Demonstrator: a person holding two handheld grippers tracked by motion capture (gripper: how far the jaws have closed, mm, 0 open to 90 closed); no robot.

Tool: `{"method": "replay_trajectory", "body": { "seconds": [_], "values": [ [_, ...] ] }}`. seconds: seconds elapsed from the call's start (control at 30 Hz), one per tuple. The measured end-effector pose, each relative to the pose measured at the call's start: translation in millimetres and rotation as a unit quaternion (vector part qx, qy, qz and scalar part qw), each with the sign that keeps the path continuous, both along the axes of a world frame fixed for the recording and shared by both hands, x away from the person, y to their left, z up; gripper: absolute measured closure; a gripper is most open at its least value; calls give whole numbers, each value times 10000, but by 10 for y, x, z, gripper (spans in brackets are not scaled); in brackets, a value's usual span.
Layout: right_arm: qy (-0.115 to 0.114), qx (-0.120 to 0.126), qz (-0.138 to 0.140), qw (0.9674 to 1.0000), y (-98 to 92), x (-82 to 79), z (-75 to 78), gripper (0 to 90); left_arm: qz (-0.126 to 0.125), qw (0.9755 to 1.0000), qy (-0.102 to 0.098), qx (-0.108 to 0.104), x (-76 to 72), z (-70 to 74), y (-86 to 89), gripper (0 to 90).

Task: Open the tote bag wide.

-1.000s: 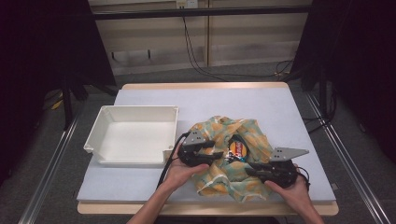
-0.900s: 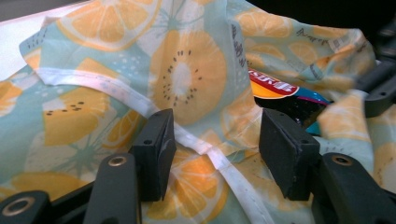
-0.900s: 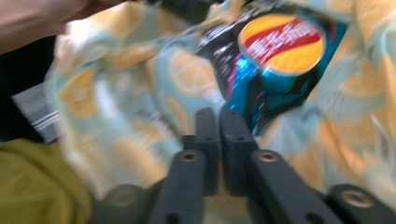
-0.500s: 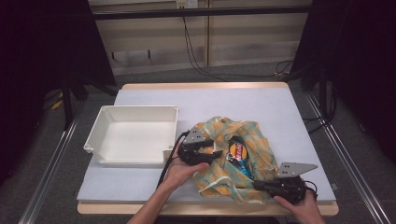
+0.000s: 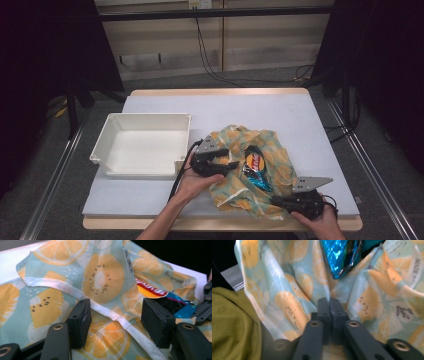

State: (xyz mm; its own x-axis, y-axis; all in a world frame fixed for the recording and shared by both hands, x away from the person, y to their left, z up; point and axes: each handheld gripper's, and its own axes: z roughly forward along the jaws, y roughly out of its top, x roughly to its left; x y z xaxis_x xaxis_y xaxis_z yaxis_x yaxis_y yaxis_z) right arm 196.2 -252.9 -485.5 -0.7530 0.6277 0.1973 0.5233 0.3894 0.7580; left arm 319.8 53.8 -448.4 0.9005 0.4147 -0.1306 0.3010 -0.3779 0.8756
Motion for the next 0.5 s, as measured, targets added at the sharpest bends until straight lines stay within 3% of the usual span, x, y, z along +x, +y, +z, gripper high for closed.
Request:
{"method": "replay_trajectory", "body": {
  "seconds": [0.1,0.33,0.4,0.5],
  "values": [
    [-105,176,-156,9997,-28,-11,66,679,-60,10000,-48,-42,-56,50,20,399],
    [-408,402,-320,9978,-103,-99,202,576,-139,9989,-248,-366,-216,328,136,388],
    [-446,466,-404,9971,-137,-116,231,548,-317,9978,-269,-514,-278,418,126,427],
    [-519,551,-477,9960,-191,-124,268,540,-745,9950,-349,-570,-359,501,41,526]
  ]
}}
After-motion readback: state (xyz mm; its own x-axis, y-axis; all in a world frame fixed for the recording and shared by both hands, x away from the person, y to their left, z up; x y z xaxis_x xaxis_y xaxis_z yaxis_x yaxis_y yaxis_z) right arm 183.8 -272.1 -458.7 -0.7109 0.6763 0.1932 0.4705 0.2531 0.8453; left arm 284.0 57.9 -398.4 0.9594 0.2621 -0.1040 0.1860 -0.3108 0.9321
